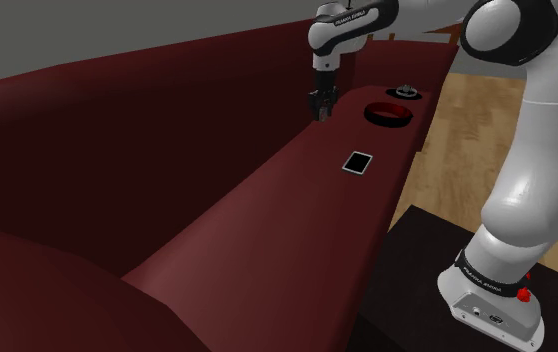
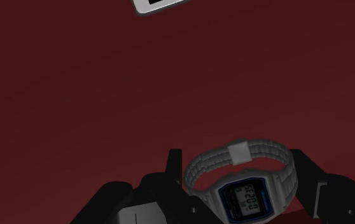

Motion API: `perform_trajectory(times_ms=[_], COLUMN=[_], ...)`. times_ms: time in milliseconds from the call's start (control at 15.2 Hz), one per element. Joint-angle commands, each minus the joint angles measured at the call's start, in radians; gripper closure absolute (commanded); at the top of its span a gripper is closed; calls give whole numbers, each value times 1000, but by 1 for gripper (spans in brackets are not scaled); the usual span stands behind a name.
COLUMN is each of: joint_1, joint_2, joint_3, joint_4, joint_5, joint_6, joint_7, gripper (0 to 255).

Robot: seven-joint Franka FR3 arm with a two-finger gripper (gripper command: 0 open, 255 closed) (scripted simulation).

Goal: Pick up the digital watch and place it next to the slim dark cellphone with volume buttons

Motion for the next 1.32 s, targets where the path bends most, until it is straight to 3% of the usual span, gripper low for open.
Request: perform_trajectory(times_ms=[0,396,1254], joint_1=[-25,-99,-98], joint_2=[33,135,166], joint_3=[-15,-52,-52], joint_4=[53,210,80], joint_5=[0,4,5], joint_6=[-21,-81,80], joint_7=[-41,-149,-155], gripper=[255,255,255])
